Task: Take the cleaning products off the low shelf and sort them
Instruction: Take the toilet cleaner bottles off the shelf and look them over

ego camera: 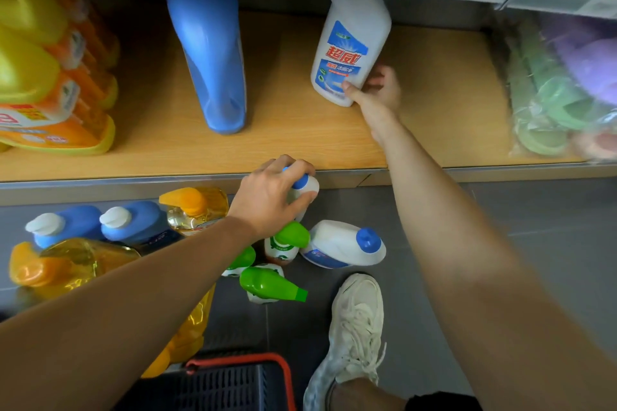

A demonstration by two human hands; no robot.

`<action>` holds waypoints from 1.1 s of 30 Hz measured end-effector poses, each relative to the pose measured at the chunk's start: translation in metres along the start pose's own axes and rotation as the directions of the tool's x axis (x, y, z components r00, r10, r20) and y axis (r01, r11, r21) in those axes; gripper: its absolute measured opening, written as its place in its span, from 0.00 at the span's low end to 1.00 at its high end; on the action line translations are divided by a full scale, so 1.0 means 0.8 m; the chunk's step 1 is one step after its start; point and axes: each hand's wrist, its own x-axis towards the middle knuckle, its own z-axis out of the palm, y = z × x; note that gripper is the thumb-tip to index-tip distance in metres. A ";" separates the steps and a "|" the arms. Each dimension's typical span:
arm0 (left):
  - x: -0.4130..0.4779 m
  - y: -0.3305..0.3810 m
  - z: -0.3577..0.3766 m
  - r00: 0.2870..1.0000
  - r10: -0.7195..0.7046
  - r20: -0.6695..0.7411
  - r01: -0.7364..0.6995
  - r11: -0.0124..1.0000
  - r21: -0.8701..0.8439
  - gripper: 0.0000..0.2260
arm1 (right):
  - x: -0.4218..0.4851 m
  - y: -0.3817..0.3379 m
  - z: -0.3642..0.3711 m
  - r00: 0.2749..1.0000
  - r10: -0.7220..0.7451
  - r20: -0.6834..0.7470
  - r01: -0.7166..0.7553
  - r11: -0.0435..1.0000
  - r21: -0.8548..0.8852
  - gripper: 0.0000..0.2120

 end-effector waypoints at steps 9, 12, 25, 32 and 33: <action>0.000 -0.004 0.004 1.000 0.015 0.005 -0.015 0.999 0.030 0.13 | 0.006 -0.039 0.022 1.000 -0.009 0.001 0.009 0.991 0.130 0.30; 0.002 -0.005 0.002 1.000 0.027 0.016 -0.028 0.999 0.030 0.13 | -0.009 -0.038 0.022 1.000 -0.015 -0.023 0.017 0.991 0.129 0.29; -0.020 0.012 -0.047 0.994 -0.036 0.107 0.060 0.972 -0.226 0.17 | -0.139 -0.036 -0.043 1.000 -0.024 0.010 0.026 0.975 -0.220 0.29; -0.036 0.019 -0.156 0.994 -0.068 -0.083 0.036 0.938 -0.345 0.10 | -0.207 -0.103 -0.077 0.961 -0.134 0.244 0.234 0.864 -0.446 0.30; -0.038 0.022 -0.174 0.992 -0.065 -0.107 0.023 0.937 -0.350 0.10 | -0.218 -0.115 -0.080 0.947 -0.148 0.285 0.270 0.847 -0.458 0.30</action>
